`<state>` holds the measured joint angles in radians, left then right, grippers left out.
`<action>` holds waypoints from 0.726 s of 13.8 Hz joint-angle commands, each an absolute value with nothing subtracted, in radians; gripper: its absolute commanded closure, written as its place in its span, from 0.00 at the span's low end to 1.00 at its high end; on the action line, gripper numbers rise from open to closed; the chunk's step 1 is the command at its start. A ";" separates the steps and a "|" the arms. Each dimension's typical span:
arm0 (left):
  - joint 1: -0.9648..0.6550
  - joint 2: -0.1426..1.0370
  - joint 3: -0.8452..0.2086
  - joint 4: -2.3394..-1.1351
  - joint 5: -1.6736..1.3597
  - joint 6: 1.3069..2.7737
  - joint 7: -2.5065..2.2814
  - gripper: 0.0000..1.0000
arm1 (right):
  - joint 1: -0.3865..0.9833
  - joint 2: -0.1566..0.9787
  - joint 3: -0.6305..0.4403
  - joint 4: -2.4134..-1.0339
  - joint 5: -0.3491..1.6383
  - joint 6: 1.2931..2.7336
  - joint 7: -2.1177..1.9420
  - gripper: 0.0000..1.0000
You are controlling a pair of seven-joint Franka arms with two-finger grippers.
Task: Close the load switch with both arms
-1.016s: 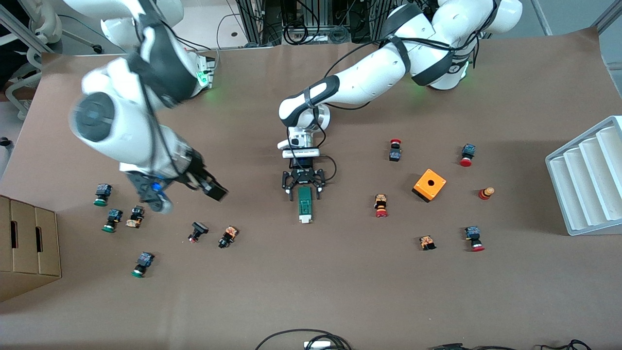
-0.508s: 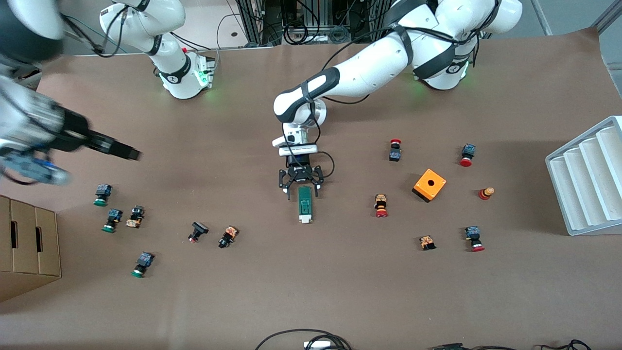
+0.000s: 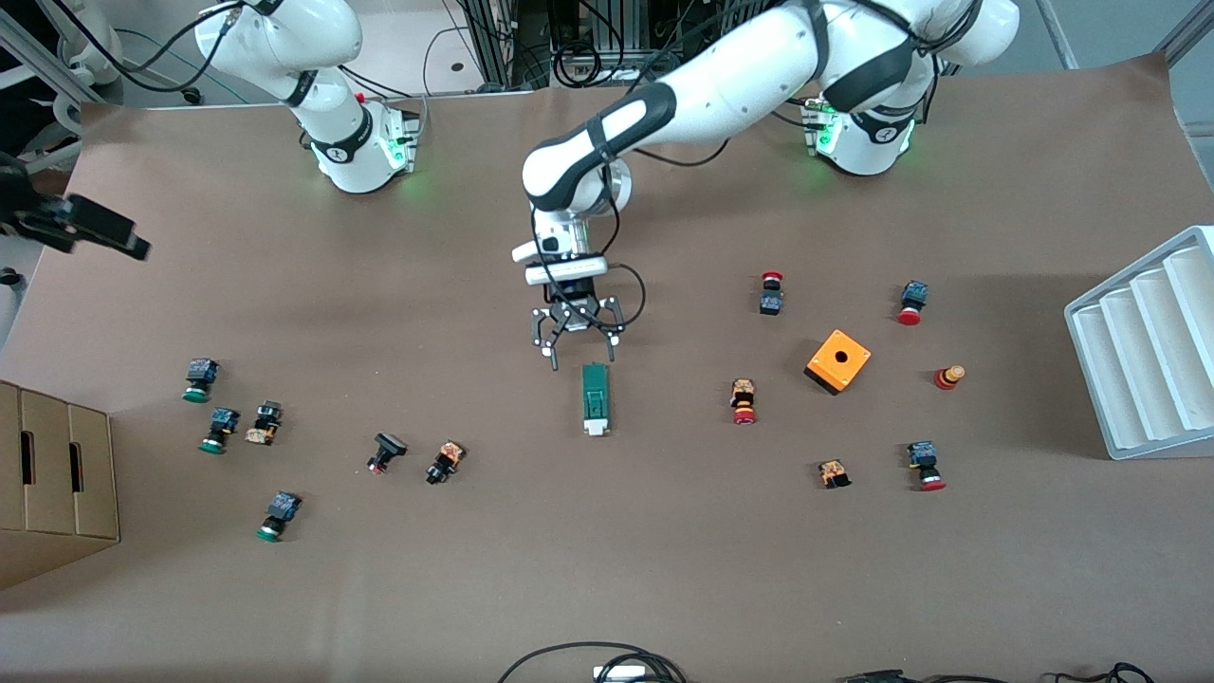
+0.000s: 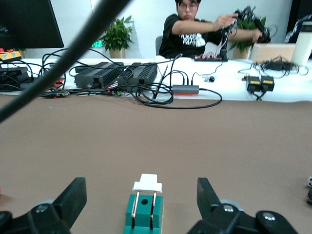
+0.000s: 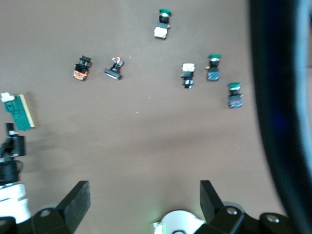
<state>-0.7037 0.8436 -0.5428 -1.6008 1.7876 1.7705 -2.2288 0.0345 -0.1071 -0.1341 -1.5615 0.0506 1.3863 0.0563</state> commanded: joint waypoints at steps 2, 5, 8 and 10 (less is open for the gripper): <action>-0.718 0.688 -0.529 -1.648 1.591 1.795 -2.044 0.00 | -0.038 -0.170 -0.115 -1.710 0.026 1.524 -0.083 0.00; -0.721 0.576 -0.529 -1.648 1.386 1.798 -1.815 0.00 | -0.041 -0.195 -0.115 -1.796 0.017 1.611 -0.089 0.00; -0.710 0.493 -0.529 -1.663 1.251 1.789 -1.631 0.00 | -0.052 -0.212 -0.115 -1.851 -0.003 1.681 -0.100 0.00; -0.677 0.450 -0.529 -1.684 1.189 1.786 -1.545 0.00 | -0.054 -0.209 -0.115 -1.864 -0.005 1.704 -0.113 0.00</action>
